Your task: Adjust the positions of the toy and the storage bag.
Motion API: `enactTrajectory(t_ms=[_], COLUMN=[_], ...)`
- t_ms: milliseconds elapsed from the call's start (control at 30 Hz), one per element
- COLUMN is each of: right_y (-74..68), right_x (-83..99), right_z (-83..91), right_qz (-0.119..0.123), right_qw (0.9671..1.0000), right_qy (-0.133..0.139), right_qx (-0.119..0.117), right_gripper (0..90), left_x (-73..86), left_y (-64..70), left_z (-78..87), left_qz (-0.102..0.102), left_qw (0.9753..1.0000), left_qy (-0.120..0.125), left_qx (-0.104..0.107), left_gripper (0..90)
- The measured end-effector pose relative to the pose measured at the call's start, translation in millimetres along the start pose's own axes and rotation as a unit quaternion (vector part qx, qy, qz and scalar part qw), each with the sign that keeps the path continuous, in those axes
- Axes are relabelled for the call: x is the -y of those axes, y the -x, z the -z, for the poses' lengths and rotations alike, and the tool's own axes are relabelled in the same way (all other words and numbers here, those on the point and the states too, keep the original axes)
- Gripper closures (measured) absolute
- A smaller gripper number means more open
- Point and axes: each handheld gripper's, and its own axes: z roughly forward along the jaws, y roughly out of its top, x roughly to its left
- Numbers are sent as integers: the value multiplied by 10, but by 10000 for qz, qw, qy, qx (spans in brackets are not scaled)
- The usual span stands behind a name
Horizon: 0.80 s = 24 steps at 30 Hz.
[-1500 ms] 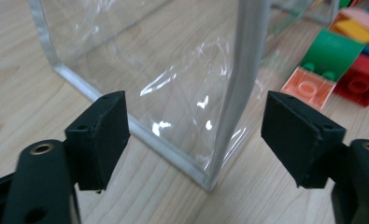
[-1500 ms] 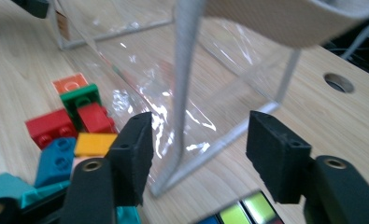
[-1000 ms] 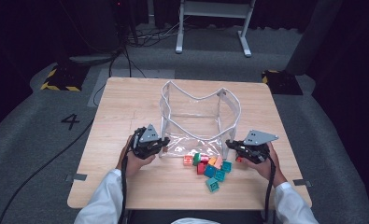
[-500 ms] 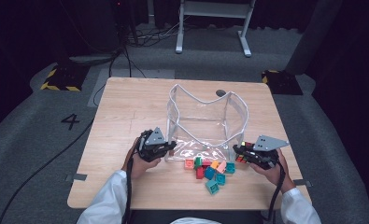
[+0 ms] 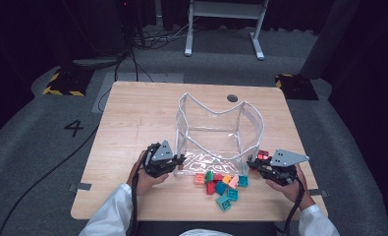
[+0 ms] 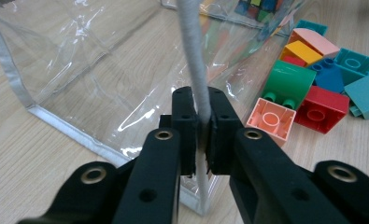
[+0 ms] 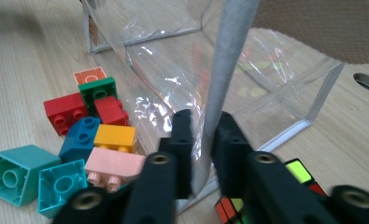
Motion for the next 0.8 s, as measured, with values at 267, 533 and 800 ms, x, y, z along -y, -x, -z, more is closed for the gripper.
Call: enactTrajectory(t_ms=[267,533,800], right_y=[130,425,612], right_x=[210,352,433], right_z=[62,83,-52], right_qz=[68,-403,-586], right_qw=[9995,9974,9975], right_qy=[-101,-93,-304], right_qx=[300,589,242], right_gripper=[400,252,220], left_x=[263,592,706], left_y=[-50,-104,-119], left_z=[85,139,132], left_qz=[248,487,559], left_qw=[9985,9933,9918], left_qy=[-344,-973,-1133], left_qx=[-353,-389,-192], left_gripper=[377,236,162])
